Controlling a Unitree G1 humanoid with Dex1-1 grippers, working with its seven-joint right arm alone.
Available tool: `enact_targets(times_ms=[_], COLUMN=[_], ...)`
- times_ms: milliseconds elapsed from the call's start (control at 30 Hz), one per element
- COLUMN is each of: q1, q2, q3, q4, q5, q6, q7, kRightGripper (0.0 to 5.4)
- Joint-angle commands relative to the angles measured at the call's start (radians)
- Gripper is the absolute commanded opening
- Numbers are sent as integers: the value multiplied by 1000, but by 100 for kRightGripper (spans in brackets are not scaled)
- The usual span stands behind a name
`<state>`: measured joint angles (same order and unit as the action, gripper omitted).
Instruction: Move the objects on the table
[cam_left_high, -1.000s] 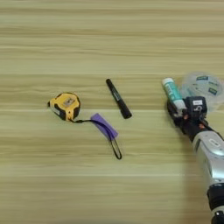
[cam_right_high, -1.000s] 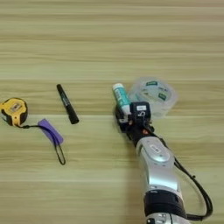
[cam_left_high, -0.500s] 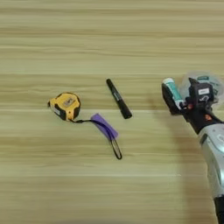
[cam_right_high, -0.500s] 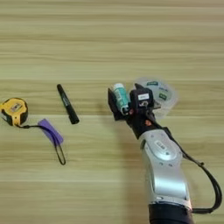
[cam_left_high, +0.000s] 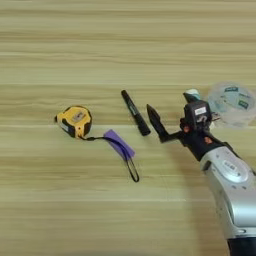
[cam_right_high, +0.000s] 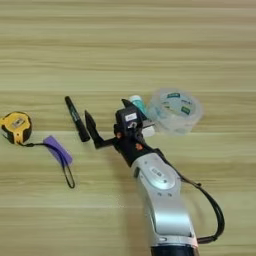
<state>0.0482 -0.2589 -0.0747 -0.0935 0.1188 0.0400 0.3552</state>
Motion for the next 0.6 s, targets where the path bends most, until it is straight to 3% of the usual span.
enact_targets(times_ms=[33,600], q1=[-33,-68], q2=[-3,23], q3=[18,55], q4=[-26,146], q5=[-18,-55], q6=[-12,-40], q7=[-8,-8], kRightGripper=[539,539])
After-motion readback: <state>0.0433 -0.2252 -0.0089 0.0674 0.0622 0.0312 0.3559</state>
